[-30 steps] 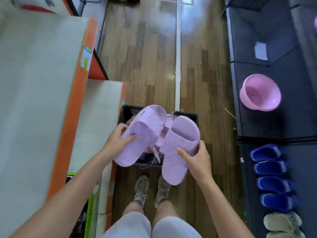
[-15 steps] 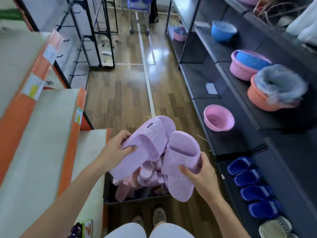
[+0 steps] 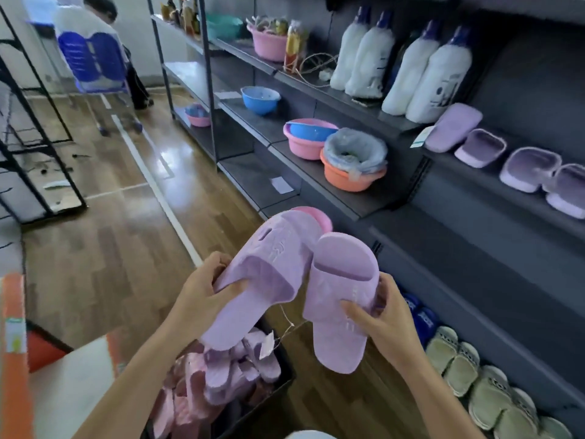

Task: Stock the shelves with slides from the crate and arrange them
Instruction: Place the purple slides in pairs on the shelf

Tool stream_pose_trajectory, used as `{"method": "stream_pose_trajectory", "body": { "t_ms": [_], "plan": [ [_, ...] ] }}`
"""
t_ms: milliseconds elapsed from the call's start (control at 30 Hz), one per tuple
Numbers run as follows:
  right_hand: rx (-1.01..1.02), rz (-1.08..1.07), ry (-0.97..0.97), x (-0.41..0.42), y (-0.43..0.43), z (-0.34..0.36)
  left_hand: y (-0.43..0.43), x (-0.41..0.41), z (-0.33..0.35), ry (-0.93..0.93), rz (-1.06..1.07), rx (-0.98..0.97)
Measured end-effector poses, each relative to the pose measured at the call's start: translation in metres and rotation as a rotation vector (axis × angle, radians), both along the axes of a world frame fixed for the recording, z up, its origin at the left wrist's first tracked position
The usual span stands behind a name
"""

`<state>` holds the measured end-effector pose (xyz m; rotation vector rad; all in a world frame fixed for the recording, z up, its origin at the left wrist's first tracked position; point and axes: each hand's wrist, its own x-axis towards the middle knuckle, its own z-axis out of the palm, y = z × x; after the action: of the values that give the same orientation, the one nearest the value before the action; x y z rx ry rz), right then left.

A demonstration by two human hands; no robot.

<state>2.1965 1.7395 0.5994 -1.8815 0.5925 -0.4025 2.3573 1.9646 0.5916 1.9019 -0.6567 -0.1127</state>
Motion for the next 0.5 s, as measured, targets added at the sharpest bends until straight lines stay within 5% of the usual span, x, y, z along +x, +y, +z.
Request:
{"method": "stream_pose_trajectory", "body": {
  "t_ms": [500],
  "plan": [
    [-0.062, -0.441, -0.113, -0.166, -0.104, 0.034, -0.192, -0.105, 0.046, -0.164, -0.358, 0.064]
  ]
}}
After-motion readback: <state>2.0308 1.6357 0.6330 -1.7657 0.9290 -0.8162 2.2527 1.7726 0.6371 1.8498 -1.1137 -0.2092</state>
